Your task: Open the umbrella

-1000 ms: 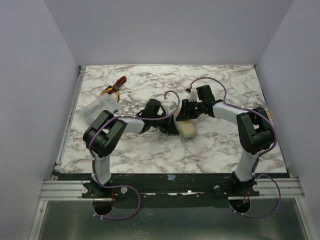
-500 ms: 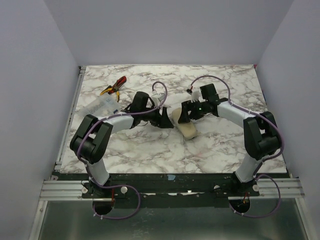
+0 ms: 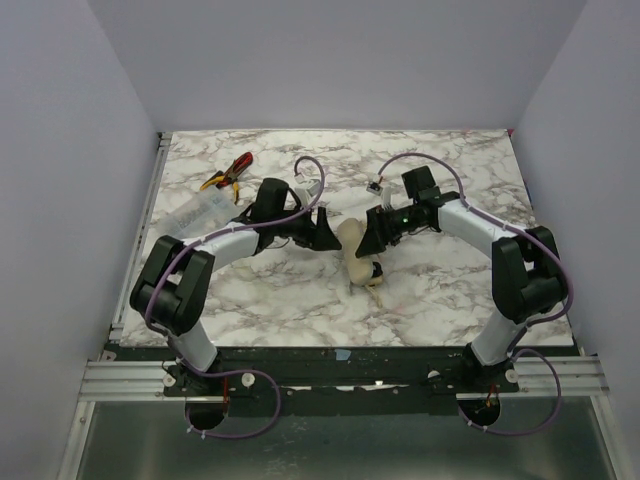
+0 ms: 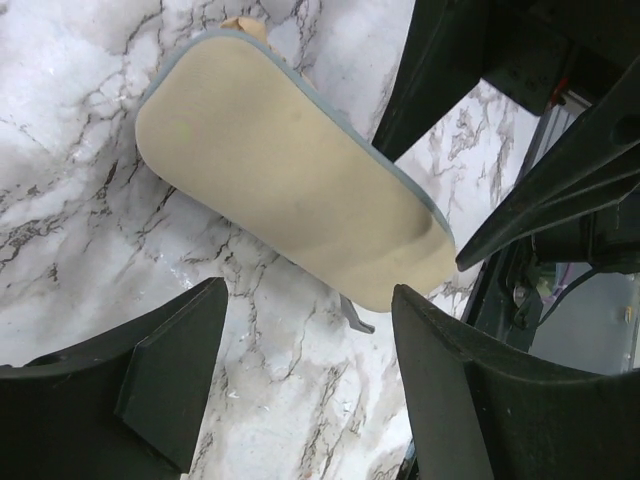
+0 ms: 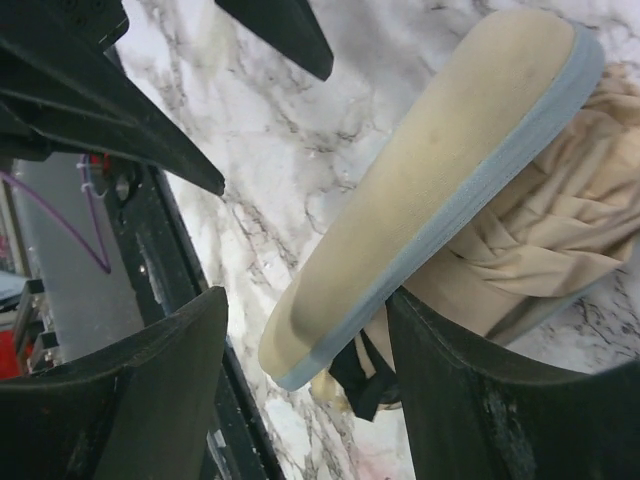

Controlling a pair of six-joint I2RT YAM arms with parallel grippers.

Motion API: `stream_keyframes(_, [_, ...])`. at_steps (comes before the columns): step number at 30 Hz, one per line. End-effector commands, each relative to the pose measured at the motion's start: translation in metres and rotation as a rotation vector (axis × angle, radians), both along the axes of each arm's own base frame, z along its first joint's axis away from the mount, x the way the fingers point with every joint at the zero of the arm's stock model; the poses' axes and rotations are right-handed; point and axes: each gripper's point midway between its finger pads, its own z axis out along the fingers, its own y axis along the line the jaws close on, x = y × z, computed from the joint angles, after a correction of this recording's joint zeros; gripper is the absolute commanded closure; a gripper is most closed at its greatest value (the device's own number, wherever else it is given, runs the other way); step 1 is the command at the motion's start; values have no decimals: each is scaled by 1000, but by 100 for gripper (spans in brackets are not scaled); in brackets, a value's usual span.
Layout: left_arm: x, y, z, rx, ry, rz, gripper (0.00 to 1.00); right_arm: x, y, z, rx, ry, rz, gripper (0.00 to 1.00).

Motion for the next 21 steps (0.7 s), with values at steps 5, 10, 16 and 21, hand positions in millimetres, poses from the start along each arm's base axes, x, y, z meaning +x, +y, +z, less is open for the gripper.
stream_keyframes(5, [21,13,38,-14,-91,108,25,-6,26,29,144,9,104,35])
stream_keyframes(10, [31,23,44,12,-101,180,4,-9,41,25,134,-8,144,34])
stream_keyframes(16, [45,40,43,66,-105,279,2,-25,64,0,78,-14,217,32])
stream_keyframes(21, [54,57,26,189,-57,372,2,-26,75,-11,32,-67,232,24])
